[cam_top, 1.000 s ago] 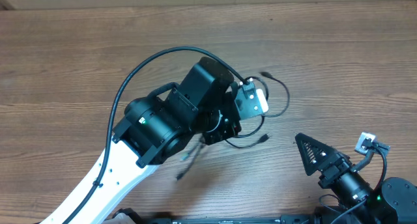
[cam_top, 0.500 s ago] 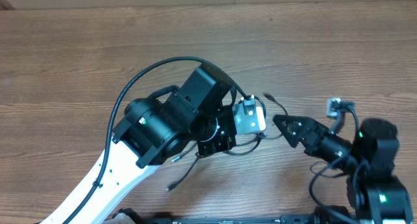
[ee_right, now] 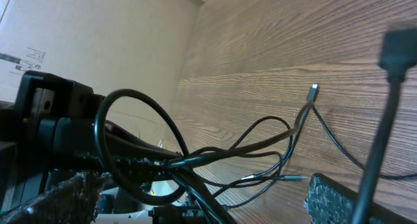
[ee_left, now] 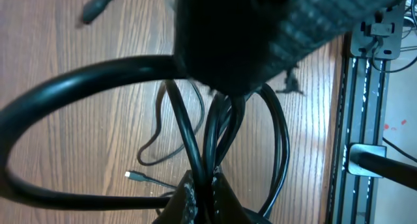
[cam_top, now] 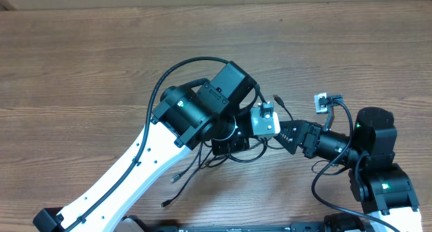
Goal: Untangle cables
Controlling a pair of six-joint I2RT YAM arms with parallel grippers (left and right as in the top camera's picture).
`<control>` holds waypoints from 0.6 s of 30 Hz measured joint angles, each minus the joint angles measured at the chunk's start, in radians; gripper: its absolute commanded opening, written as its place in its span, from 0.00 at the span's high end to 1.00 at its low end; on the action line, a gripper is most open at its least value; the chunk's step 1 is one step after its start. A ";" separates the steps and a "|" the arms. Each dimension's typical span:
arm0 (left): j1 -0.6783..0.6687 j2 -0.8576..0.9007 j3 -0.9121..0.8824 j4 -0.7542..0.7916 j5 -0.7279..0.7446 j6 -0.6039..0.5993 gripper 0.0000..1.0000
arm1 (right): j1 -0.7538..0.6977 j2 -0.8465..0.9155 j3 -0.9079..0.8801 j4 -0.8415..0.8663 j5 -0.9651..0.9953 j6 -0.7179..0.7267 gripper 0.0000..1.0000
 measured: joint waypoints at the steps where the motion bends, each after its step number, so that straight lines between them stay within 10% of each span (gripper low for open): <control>1: 0.000 0.000 0.000 0.002 0.000 0.000 0.96 | 0.000 0.000 0.000 0.000 0.000 0.000 0.00; 18: 0.000 0.000 0.000 0.063 0.047 -0.031 0.96 | 0.000 0.011 0.000 -0.019 0.061 -0.004 0.00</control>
